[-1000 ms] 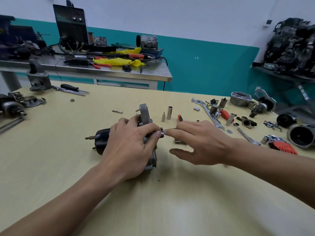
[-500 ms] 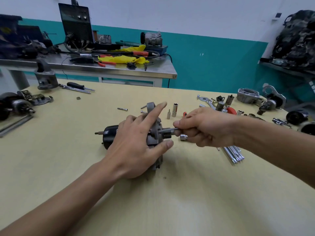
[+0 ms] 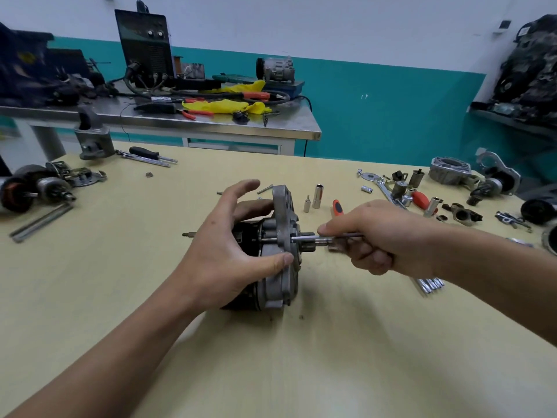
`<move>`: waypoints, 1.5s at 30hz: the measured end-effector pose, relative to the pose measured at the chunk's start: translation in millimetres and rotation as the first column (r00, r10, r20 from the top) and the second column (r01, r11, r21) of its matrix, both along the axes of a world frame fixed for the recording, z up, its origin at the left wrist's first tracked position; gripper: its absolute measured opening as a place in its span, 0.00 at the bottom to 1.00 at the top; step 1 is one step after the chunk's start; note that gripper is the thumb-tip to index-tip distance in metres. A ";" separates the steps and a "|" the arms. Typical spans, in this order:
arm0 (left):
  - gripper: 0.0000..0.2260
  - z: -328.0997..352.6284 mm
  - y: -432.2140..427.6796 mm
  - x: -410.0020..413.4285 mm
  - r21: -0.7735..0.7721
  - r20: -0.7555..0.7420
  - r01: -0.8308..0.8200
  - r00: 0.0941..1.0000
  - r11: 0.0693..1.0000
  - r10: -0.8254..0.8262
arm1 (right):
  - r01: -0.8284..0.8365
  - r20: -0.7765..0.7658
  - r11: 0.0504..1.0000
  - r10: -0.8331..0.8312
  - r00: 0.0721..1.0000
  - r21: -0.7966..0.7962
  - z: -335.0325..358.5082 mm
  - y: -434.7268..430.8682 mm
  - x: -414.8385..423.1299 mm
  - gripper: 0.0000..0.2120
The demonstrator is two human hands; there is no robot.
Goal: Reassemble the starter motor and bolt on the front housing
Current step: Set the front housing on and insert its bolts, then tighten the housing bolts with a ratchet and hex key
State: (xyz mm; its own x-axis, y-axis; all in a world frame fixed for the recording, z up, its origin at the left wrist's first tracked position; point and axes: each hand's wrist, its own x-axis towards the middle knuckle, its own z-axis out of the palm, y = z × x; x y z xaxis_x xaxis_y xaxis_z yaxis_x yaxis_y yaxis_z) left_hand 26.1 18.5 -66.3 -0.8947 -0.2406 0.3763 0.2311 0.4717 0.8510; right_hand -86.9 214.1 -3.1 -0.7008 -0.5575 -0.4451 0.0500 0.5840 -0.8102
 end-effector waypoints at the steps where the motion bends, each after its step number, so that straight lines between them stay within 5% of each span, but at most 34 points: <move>1: 0.41 -0.4 -0.6 -0.3 0.008 -0.006 0.004 1.000 1.000 -0.004 | -0.001 0.020 1.000 0.001 1.000 -0.001 1.0 0.1 -1.4 0.21; 8: 0.34 -2.0 -6.5 0.6 0.046 -0.016 0.052 0.999 0.998 -0.052 | 0.027 0.271 0.998 -0.013 0.963 -0.048 2.7 2.9 -7.0 0.21; 13: 0.28 0.2 -7.5 -1.3 0.176 -0.045 0.115 0.993 0.978 -0.108 | 0.038 0.169 0.997 -0.027 0.985 -0.062 -0.1 14.6 -5.9 0.21; 18: 0.23 6.5 -3.3 -3.8 0.356 -0.114 0.067 0.993 0.932 -0.027 | -0.007 -0.105 0.982 -0.013 0.994 -0.190 -3.3 33.3 -7.4 0.18; 21: 0.15 5.5 -6.8 -2.9 0.162 -0.114 -0.090 0.987 0.983 0.109 | 0.052 -0.330 0.953 -0.155 0.931 -0.299 -10.4 48.6 -18.8 0.18; 23: 0.14 5.0 -10.6 0.2 -0.024 -0.061 -0.147 0.988 0.989 0.145 | 0.112 -0.583 0.951 -0.267 0.768 -0.288 -28.8 54.1 -27.7 0.19; 25: 0.25 4.6 -11.1 3.4 -0.240 0.006 -0.092 0.995 0.966 0.096 | 0.132 -0.746 0.954 -0.292 0.598 -0.268 -53.2 51.4 -32.2 0.17; 30: 0.60 1.7 -0.1 6.6 -0.727 0.160 0.034 0.980 0.686 0.122 | 0.077 -0.867 0.996 -0.083 0.492 -0.052 -86.1 38.3 -41.0 0.11; 34: 0.60 -2.6 10.8 6.4 -0.811 0.124 -0.046 0.961 0.584 0.249 | 0.093 -0.891 0.996 -0.056 0.450 -0.016 -85.7 38.2 -43.8 0.09; 40: 0.40 -18.1 25.0 11.5 -0.756 -0.183 -0.367 0.914 0.543 0.362 | -0.015 -0.897 0.979 0.190 0.400 0.201 -82.1 48.5 -32.4 0.13; 43: 0.36 -21.0 24.6 10.8 -0.738 -0.208 -0.377 0.916 0.559 0.343 | -0.055 -0.919 0.992 0.123 0.375 0.110 -70.0 47.8 -38.5 0.09; 45: 0.35 -21.4 23.4 9.0 -0.745 -0.214 -0.373 0.919 0.553 0.331 | -0.038 -0.912 0.978 0.205 0.356 0.205 -58.6 47.5 -53.5 0.14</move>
